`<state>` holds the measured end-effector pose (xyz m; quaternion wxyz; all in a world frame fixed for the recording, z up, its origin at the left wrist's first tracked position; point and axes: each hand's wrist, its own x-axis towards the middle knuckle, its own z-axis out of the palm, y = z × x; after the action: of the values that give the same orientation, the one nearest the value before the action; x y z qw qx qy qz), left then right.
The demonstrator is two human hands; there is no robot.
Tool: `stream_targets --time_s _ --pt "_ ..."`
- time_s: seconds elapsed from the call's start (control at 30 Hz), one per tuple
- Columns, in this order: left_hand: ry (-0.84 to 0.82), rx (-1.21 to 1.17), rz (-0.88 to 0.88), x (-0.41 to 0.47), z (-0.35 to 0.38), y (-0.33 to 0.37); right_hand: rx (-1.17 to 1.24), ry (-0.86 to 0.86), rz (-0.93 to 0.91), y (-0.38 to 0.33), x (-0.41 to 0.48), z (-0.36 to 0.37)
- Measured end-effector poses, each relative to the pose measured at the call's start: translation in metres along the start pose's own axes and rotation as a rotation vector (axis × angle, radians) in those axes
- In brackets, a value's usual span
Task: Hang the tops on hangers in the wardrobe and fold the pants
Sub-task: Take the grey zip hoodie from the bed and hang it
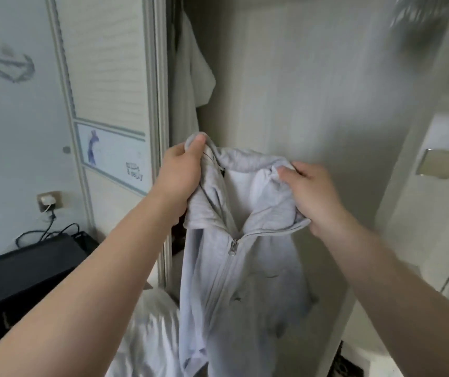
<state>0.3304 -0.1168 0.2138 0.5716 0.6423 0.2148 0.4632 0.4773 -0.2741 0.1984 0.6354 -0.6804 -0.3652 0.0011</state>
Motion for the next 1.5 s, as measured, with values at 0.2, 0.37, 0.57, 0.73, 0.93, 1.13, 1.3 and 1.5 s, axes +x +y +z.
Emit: stream_targets --time_s 0.2,0.37,0.57,0.73,0.93,1.13,1.3,1.5 --pt "-0.136 -0.025 0.161 0.119 0.058 0.057 -0.249 0.171 -0.130 -0.057 0.106 -0.024" --pt "-0.223 -0.038 0.273 0.201 0.103 0.101 -0.458 0.298 -0.133 -0.100 0.189 -0.044" --pt "-0.328 -0.074 0.357 0.274 0.154 0.150 -0.902 0.382 -0.058 -0.153 0.265 -0.068" --pt "-0.395 -0.103 0.416 0.303 0.193 0.181 -1.346 0.460 -0.054 -0.191 0.292 -0.087" --pt "-0.368 -0.107 0.472 0.317 0.228 0.215 -1.629 0.565 -0.169 -0.221 0.312 -0.117" --pt "-0.346 -0.087 0.440 0.336 0.250 0.219 -1.933 0.777 -0.012 -0.232 0.325 -0.144" --pt "-0.350 -0.086 0.422 0.345 0.259 0.203 -2.046 0.845 0.062 -0.218 0.338 -0.149" --pt "-0.386 -0.103 0.347 0.359 0.262 0.182 -2.006 0.869 -0.014 -0.222 0.350 -0.152"
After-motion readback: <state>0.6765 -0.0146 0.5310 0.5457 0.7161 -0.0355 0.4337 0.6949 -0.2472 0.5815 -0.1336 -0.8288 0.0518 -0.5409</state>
